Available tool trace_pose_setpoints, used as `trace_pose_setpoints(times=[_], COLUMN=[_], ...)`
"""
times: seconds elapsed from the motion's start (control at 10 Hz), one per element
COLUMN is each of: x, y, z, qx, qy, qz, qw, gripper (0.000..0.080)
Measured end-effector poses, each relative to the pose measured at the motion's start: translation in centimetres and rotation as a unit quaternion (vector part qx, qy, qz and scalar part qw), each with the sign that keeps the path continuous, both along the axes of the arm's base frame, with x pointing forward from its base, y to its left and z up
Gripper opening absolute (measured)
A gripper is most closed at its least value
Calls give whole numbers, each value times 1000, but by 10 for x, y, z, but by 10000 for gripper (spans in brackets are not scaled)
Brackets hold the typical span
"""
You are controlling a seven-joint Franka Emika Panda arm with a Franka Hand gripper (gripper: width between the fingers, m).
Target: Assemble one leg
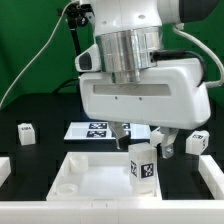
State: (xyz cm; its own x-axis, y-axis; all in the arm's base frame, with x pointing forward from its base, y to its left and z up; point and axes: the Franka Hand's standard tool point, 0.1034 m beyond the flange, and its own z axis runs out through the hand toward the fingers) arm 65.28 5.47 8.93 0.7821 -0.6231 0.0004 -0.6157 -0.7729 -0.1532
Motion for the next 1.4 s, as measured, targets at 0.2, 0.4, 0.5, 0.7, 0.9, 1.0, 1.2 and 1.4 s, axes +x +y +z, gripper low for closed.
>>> trace_pose_setpoints(times=[0.2, 0.4, 0.5, 0.7, 0.9, 1.0, 1.2, 1.4], x=[0, 0, 0, 1, 2, 2, 2, 2], y=[-1, -2, -1, -1, 0, -1, -1, -1], z=[0, -1, -2, -2, -5, -5, -5, -5], qx=[-9, -41, -56, -73, -94, -94, -94, -94], qy=[-10, -18, -19, -23, -31, -30, -30, -30], qz=[86, 193, 244, 334, 435, 433, 433, 431], qw=[996, 980, 968, 939, 895, 896, 896, 897], gripper=[646, 649, 649, 649, 649, 649, 402, 283])
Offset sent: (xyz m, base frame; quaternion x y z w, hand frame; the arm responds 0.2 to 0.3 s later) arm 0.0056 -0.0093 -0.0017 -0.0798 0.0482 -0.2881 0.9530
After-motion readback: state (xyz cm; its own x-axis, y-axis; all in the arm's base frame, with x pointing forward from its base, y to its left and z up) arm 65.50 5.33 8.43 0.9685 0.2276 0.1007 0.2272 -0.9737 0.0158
